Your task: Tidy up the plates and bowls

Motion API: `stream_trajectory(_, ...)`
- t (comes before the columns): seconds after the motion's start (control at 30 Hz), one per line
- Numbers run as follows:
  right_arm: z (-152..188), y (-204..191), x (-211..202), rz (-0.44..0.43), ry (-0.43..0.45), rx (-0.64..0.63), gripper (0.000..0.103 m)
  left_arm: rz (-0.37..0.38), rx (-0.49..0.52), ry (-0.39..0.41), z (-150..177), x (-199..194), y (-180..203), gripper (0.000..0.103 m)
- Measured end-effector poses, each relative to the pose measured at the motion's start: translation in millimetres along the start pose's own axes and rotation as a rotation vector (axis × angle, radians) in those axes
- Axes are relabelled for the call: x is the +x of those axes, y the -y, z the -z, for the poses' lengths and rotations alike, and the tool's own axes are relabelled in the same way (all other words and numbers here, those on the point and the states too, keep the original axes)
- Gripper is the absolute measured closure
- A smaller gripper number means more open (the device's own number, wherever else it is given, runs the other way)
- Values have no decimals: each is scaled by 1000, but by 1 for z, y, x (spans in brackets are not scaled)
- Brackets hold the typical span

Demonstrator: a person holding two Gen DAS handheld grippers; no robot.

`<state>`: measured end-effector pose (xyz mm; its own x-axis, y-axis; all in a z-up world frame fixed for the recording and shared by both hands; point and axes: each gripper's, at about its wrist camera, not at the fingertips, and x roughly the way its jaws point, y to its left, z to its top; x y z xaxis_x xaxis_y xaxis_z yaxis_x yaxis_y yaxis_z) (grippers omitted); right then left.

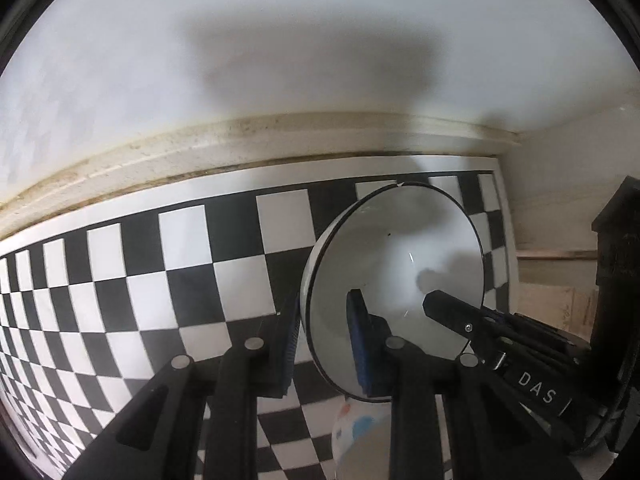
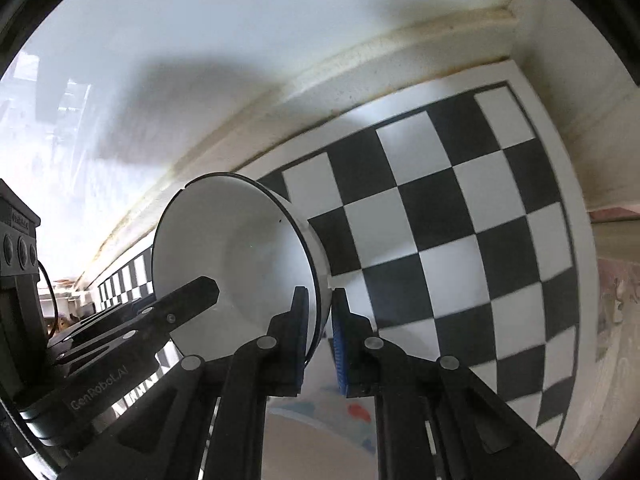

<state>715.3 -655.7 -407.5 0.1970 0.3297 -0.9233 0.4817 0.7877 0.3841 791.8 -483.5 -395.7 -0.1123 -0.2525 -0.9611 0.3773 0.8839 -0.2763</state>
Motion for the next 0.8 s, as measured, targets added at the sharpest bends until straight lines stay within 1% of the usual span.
stream_trajectory(0.07, 7, -6, -10, 1, 14, -9, 90, -1, 10, 16, 3, -19, -4, 82)
stream_trajectory(0.17, 21, -15, -31, 1, 39, -21, 90, 7, 24, 34, 14, -37, 4, 82)
stream_trajectory(0.27, 45, -26, -56, -1, 71, -35, 90, 13, 47, 51, 34, -63, 5, 82)
stream_trajectory(0.37, 71, -36, -74, -2, 94, -52, 90, 17, 70, 75, 62, -89, 9, 82)
stream_trajectory(0.53, 127, -40, -103, -20, 126, -53, 90, 28, 105, 95, 111, -115, 13, 82)
stream_trajectory(0.6, 153, -51, -105, -23, 132, -53, 90, 33, 115, 92, 132, -126, 15, 82)
stream_trajectory(0.67, 168, -42, -110, -23, 124, -57, 90, 28, 126, 89, 148, -129, 15, 82)
stream_trajectory(0.8, 221, -39, -108, -18, 109, -48, 90, 16, 152, 71, 188, -130, 10, 82)
